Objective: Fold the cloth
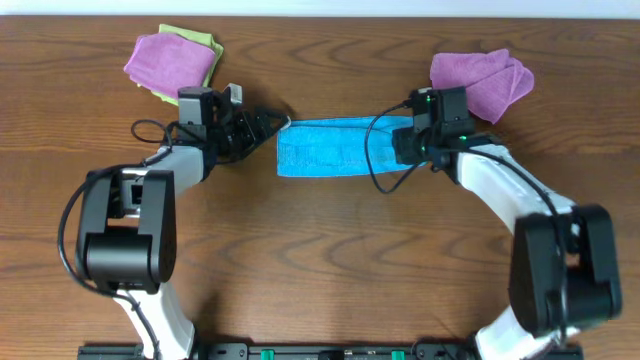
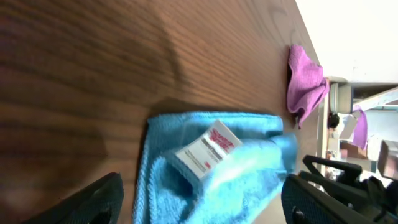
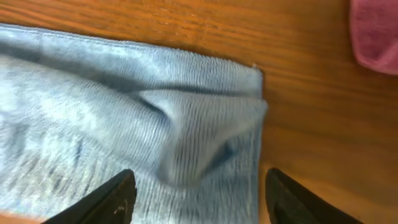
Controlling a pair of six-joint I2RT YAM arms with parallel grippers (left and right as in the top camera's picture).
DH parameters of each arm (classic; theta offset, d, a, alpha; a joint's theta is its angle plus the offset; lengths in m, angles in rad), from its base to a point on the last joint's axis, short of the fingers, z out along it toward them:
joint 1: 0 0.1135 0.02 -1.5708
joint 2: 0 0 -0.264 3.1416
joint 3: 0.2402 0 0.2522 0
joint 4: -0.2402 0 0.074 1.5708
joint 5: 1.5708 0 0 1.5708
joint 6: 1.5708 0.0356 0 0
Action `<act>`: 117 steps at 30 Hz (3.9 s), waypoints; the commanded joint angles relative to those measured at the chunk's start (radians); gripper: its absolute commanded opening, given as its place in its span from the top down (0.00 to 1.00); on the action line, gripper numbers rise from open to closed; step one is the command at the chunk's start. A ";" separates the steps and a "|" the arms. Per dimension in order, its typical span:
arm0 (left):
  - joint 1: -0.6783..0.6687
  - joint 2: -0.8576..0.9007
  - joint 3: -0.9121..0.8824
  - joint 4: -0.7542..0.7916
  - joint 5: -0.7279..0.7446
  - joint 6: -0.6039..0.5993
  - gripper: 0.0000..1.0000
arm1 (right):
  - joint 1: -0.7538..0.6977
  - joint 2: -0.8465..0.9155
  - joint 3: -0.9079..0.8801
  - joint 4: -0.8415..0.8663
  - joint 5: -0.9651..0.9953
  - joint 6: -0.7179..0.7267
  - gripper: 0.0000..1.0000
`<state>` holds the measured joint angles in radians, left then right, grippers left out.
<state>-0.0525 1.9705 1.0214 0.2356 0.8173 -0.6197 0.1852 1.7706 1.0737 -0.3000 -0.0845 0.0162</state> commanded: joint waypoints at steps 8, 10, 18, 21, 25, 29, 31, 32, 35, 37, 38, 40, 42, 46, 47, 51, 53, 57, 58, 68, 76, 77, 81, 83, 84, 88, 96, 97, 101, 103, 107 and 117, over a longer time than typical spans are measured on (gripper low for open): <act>-0.050 -0.084 0.016 -0.038 0.033 -0.028 0.94 | -0.080 -0.211 0.018 -0.216 -0.138 0.217 0.27; -0.076 -0.084 0.016 -0.058 -0.027 -0.034 0.94 | -0.109 -0.209 0.015 -0.243 -0.218 0.242 0.24; -0.172 -0.084 0.016 -0.084 -0.246 0.000 0.94 | -0.176 -0.189 -0.098 -0.174 -0.348 0.349 0.19; -0.189 -0.084 0.016 -0.115 -0.317 0.031 0.94 | -0.177 -0.174 -0.157 -0.085 -0.394 0.405 0.17; -0.205 -0.084 0.016 -0.130 -0.401 0.042 0.94 | -0.177 -0.166 -0.209 -0.004 -0.394 0.486 0.15; -0.229 -0.080 0.016 -0.134 -0.478 0.055 0.94 | -0.177 -0.165 -0.232 0.038 -0.375 0.526 0.15; -0.243 -0.077 0.016 -0.135 -0.510 0.059 0.94 | -0.177 -0.164 -0.246 0.057 -0.360 0.546 0.14; -0.249 -0.077 0.016 -0.135 -0.521 0.060 0.95 | -0.177 -0.164 -0.250 0.066 -0.360 0.554 0.15; -0.264 -0.076 0.016 -0.135 -0.558 0.059 0.94 | -0.176 -0.158 -0.266 0.081 -0.332 0.592 0.14; -0.269 -0.071 0.016 -0.140 -0.564 0.059 0.94 | -0.176 -0.143 -0.266 0.084 -0.331 0.597 0.15; -0.270 -0.066 0.016 -0.145 -0.564 0.059 0.94 | -0.176 -0.134 -0.266 0.090 -0.331 0.597 0.15; -0.270 -0.052 0.016 -0.157 -0.565 0.059 0.94 | -0.176 -0.114 -0.266 0.112 -0.331 0.612 0.15; -0.270 -0.041 0.016 -0.158 -0.562 0.059 0.94 | -0.175 -0.093 -0.266 0.138 -0.332 0.629 0.15; -0.270 -0.032 0.016 -0.158 -0.558 0.055 0.94 | -0.170 -0.052 -0.266 0.192 -0.331 0.660 0.15; -0.270 -0.032 0.016 -0.158 -0.558 0.055 0.94 | -0.169 -0.039 -0.266 0.210 -0.331 0.673 0.15; -0.270 -0.032 0.016 -0.159 -0.558 0.055 0.94 | -0.149 0.042 -0.266 0.322 -0.335 0.745 0.15; -0.270 -0.032 0.016 -0.162 -0.558 0.055 0.94 | -0.132 0.077 -0.266 0.381 -0.335 0.784 0.15; -0.270 -0.032 0.016 -0.169 -0.558 0.055 0.94 | -0.096 0.125 -0.266 0.479 -0.333 0.831 0.16; -0.270 -0.032 0.016 -0.171 -0.558 0.055 0.94 | -0.085 0.136 -0.266 0.500 -0.330 0.838 0.16; -0.270 -0.032 0.016 -0.187 -0.558 0.056 0.94 | -0.040 0.179 -0.266 0.601 -0.173 0.781 0.82; -0.268 -0.032 0.016 -0.186 -0.554 0.055 0.94 | -0.038 0.151 -0.260 0.682 -0.255 0.600 0.98; -0.268 -0.032 0.016 -0.186 -0.549 0.055 0.94 | -0.036 0.143 -0.259 0.683 -0.265 0.587 0.98; -0.268 -0.032 0.018 -0.186 -0.536 0.055 0.94 | -0.009 0.086 -0.256 0.681 -0.295 0.534 0.99; -0.268 -0.032 0.021 -0.186 -0.536 0.055 0.94 | 0.016 0.060 -0.254 0.681 -0.298 0.512 0.99; -0.268 -0.032 0.023 -0.186 -0.536 0.055 0.95 | 0.026 0.048 -0.254 0.681 -0.298 0.501 0.98; -0.267 -0.032 0.031 -0.186 -0.536 0.056 0.94 | 0.074 -0.001 -0.235 0.664 -0.286 0.467 0.99; -0.267 -0.032 0.031 -0.187 -0.536 0.056 0.94 | 0.132 -0.004 -0.106 0.571 -0.308 0.390 0.99; -0.267 -0.032 0.031 -0.187 -0.536 0.056 0.94 | 0.144 -0.004 -0.084 0.552 -0.308 0.382 0.99; -0.267 -0.032 0.031 -0.187 -0.535 0.056 0.94 | 0.204 -0.003 -0.028 0.519 -0.281 0.349 0.98; -0.267 -0.032 0.031 -0.187 -0.535 0.056 0.94 | 0.229 -0.003 -0.024 0.516 -0.257 0.348 0.99; -0.267 -0.035 0.031 -0.188 -0.521 0.060 0.94 | 0.273 0.003 -0.024 0.515 -0.247 0.340 0.99; -0.235 -0.097 0.129 -0.393 -0.483 0.175 0.94 | 0.333 0.069 -0.023 0.516 -0.225 0.327 0.99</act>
<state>-0.2989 1.9202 1.1034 -0.1295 0.3191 -0.5110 0.5037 1.8088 1.0336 0.2173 -0.3210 0.3592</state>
